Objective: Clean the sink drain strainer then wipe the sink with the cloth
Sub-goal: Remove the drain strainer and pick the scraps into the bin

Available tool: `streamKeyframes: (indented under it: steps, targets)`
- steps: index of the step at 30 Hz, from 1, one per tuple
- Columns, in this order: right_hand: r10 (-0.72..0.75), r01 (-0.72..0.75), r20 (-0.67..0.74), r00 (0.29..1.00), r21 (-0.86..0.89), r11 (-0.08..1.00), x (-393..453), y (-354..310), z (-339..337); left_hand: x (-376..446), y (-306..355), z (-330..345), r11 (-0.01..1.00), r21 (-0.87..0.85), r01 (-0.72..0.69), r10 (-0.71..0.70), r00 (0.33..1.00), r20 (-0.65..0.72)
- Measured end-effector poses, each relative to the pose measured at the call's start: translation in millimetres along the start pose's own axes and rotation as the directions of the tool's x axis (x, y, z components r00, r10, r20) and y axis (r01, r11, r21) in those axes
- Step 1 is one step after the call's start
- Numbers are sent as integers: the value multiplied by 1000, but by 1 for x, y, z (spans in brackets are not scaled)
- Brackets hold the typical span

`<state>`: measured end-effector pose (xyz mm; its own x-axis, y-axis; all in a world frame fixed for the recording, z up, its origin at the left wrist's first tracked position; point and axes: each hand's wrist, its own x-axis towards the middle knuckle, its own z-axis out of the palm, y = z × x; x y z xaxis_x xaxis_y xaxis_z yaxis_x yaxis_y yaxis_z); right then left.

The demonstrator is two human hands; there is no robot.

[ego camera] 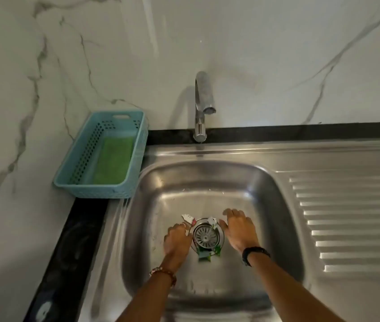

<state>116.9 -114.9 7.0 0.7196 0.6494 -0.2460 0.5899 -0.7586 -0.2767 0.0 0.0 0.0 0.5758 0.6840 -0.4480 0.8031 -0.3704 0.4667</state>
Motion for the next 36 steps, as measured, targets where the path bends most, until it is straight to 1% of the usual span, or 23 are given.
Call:
streamKeyframes:
  steps: [2,3,5,7,9,11,14,16,19,22,25,28,30,31,32,33,35,36]
  targets:
    - [83,-88,54,995,84,993,2,2,16,7,-8,8,987,-148,67,-64,998,30]
    - [118,-127,82,990,115,985,1,2,25,11,-12,13,977,-198,82,-73,996,51]
    - [179,-203,153,972,160,966,0,4,41,17,-19,23,954,-271,129,-112,991,77]
    - [188,-222,182,965,189,957,0,6,55,23,-23,34,932,-320,168,-140,984,110]
    - [137,-177,201,970,193,965,2,7,65,28,-23,42,914,-353,201,-170,979,117]
    - [56,-94,213,975,171,981,5,5,73,33,-24,49,894,-384,229,-197,973,122]
    - [-43,23,244,969,83,996,12,0,79,38,-24,57,872,-410,267,-236,964,126]
    - [-85,79,265,961,31,996,16,-4,82,39,-25,61,854,-438,281,-257,959,116]
    - [-134,129,267,954,36,991,17,-7,84,39,-27,62,837,-473,275,-257,961,104]
    - [-186,202,242,952,-43,978,13,-7,86,35,-25,61,812,-523,258,-245,965,96]
    - [-180,194,180,967,-60,979,6,-11,82,28,-20,56,777,-582,239,-222,970,102]
    - [-128,126,33,991,37,991,-2,-16,71,21,-18,49,748,-631,207,-192,977,92]
    - [-30,42,-67,997,184,982,-9,-18,57,15,-18,44,695,-696,184,-180,981,79]
    - [41,-12,-94,995,291,957,-13,-19,50,12,-18,41,664,-725,180,-175,981,83]
    - [127,-73,-102,987,421,904,-19,-21,42,9,-18,38,630,-755,180,-168,981,94]
    - [220,-130,-91,971,568,813,-24,-22,35,5,-18,36,609,-773,178,-155,982,104]
    - [374,-181,-39,927,826,534,-36,-25,20,-1,-15,33,625,-762,170,-141,985,104]
    - [420,-184,-3,908,896,404,-41,-25,14,-3,-12,33,634,-754,171,-147,984,100]
